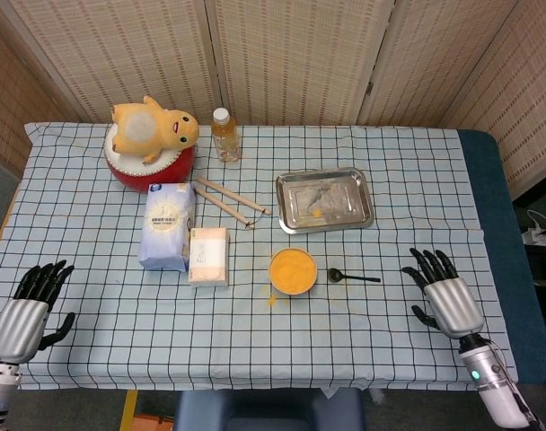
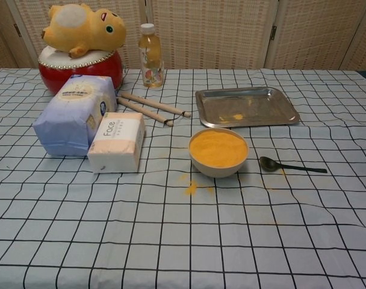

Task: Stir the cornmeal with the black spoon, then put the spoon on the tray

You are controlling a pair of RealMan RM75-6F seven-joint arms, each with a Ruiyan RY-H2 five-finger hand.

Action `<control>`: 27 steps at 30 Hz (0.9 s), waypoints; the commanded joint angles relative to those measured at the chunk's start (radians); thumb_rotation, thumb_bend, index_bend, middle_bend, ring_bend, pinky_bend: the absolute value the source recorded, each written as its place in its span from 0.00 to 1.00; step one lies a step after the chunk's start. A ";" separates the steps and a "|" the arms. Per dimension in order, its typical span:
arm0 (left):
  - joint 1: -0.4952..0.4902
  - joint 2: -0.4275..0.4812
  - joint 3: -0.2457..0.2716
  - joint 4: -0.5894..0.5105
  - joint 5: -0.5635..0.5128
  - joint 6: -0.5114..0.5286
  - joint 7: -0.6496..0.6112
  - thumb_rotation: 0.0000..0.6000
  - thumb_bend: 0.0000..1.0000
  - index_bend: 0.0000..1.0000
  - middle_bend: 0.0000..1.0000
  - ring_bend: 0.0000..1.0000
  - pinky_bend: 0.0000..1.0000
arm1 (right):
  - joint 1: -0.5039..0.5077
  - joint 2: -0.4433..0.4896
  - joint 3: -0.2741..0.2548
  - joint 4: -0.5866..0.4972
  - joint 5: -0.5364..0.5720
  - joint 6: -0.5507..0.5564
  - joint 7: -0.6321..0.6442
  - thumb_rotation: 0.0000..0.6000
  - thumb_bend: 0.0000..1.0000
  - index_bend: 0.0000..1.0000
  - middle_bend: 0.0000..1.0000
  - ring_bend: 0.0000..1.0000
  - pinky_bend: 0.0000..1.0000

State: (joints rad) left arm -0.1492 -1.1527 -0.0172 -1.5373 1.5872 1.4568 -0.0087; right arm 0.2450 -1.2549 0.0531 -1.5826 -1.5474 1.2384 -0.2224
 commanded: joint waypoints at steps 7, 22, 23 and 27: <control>-0.003 0.016 0.011 -0.006 0.004 -0.010 -0.029 1.00 0.41 0.00 0.00 0.00 0.03 | 0.116 -0.172 0.048 0.046 0.081 -0.115 -0.151 1.00 0.28 0.52 0.00 0.00 0.00; -0.016 0.030 0.019 0.006 0.009 -0.028 -0.083 1.00 0.41 0.00 0.00 0.00 0.03 | 0.201 -0.326 0.108 0.192 0.275 -0.198 -0.274 1.00 0.30 0.43 0.00 0.00 0.00; -0.017 0.030 0.020 0.006 0.009 -0.030 -0.083 1.00 0.41 0.00 0.00 0.00 0.03 | 0.206 -0.333 0.109 0.199 0.282 -0.201 -0.277 1.00 0.30 0.43 0.00 0.00 0.00; -0.021 0.031 0.020 0.008 0.007 -0.036 -0.087 1.00 0.41 0.00 0.00 0.00 0.03 | 0.223 -0.365 0.110 0.231 0.307 -0.208 -0.291 1.00 0.30 0.44 0.00 0.00 0.00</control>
State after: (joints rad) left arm -0.1698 -1.1220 0.0031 -1.5298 1.5943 1.4215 -0.0950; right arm 0.4622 -1.6120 0.1622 -1.3590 -1.2465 1.0342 -0.5087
